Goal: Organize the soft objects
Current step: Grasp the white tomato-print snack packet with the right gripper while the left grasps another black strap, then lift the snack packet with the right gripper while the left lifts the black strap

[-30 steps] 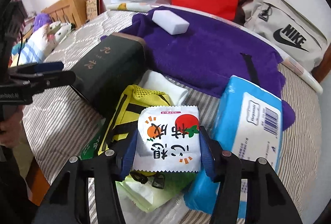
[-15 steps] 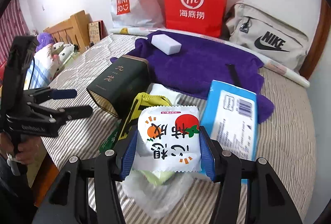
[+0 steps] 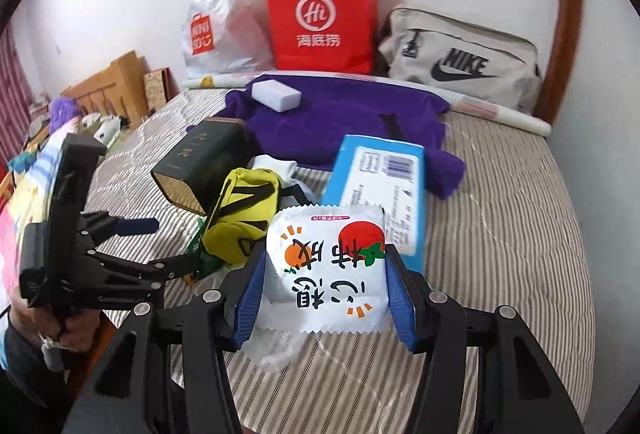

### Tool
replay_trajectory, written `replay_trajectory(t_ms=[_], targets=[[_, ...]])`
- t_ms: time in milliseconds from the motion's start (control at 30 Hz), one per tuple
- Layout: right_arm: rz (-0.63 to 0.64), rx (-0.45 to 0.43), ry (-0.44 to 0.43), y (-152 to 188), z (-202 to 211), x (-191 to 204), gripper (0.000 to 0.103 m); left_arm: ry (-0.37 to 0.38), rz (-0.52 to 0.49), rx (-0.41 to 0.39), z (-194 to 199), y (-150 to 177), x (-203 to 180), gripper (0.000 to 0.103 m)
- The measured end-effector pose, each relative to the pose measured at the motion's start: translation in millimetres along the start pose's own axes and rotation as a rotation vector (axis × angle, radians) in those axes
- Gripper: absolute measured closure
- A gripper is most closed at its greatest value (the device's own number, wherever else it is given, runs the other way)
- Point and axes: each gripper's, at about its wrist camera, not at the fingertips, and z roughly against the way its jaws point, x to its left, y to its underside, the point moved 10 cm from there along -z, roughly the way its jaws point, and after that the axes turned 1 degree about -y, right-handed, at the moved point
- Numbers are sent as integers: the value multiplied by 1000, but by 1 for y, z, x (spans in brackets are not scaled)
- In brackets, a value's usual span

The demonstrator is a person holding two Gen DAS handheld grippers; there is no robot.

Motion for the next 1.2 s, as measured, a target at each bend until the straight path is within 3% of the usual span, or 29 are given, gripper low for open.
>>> replay_trajectory(t_ms=[167, 300, 433, 567, 833, 1000, 1100, 1200], targets=[[-14, 0, 8, 13, 6, -8, 48, -24, 6, -6, -5, -3, -4, 25], [-30, 9, -9, 26, 9, -10, 48, -45, 0, 8, -13, 0, -3, 50], [-51, 27, -20, 39, 7, -14, 48, -5, 30, 0, -5, 3, 9, 69], [-62, 36, -35, 45, 3, -15, 48, -17, 27, -12, -1, 0, 21, 70], [-61, 47, -63, 51, -4, -11, 48, 89, 34, 20, -13, -8, 11, 70], [-78, 77, -67, 61, -15, -14, 48, 54, 11, 4, -19, -10, 8, 69], [-82, 91, -69, 67, -20, -16, 48, 32, -15, -17, -18, -12, 8, 79], [-88, 100, -74, 71, -24, -16, 48, 36, -27, -10, -19, -13, 7, 78]])
